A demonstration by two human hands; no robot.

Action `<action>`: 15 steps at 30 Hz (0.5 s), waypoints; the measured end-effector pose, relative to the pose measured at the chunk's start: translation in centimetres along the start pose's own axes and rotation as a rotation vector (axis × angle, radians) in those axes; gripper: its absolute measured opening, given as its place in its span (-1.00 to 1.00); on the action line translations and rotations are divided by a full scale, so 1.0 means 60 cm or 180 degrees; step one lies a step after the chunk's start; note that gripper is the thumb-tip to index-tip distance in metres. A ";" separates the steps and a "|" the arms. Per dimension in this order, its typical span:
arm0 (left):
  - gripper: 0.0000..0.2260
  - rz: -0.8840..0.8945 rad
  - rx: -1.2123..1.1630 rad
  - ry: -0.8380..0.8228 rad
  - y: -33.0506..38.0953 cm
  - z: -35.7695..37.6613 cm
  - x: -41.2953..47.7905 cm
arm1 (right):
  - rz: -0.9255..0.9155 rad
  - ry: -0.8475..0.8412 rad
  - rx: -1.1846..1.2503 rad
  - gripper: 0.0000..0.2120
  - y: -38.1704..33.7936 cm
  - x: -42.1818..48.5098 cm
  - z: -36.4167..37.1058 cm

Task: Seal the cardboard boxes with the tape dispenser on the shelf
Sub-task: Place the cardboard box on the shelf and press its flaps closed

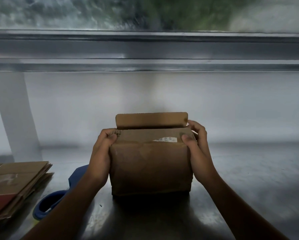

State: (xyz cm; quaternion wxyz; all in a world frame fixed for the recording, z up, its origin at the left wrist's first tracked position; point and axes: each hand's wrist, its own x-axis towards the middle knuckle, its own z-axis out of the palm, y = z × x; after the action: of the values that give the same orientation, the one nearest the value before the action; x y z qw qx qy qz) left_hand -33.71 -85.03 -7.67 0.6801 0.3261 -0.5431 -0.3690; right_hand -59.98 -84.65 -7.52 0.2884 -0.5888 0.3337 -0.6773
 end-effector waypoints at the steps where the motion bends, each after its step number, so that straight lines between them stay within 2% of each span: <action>1: -0.81 0.0055 -0.0006 0.0024 0.000 0.001 -0.001 | 0.0001 0.0023 0.0045 -0.47 -0.001 0.001 -0.001; 7: -0.53 0.0057 -0.0023 0.0087 0.005 0.004 -0.004 | 0.0026 0.0048 0.0117 -0.42 0.003 -0.005 -0.001; 15: -0.53 0.0002 -0.0001 -0.0177 0.015 0.002 -0.004 | 0.0187 -0.0037 0.0237 -0.33 0.005 -0.003 -0.004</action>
State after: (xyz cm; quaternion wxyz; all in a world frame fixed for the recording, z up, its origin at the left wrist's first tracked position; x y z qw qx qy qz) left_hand -33.74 -84.34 -7.01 0.6649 0.3154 -0.5619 -0.3777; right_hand -60.18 -84.68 -7.86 0.3317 -0.5715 0.3238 -0.6771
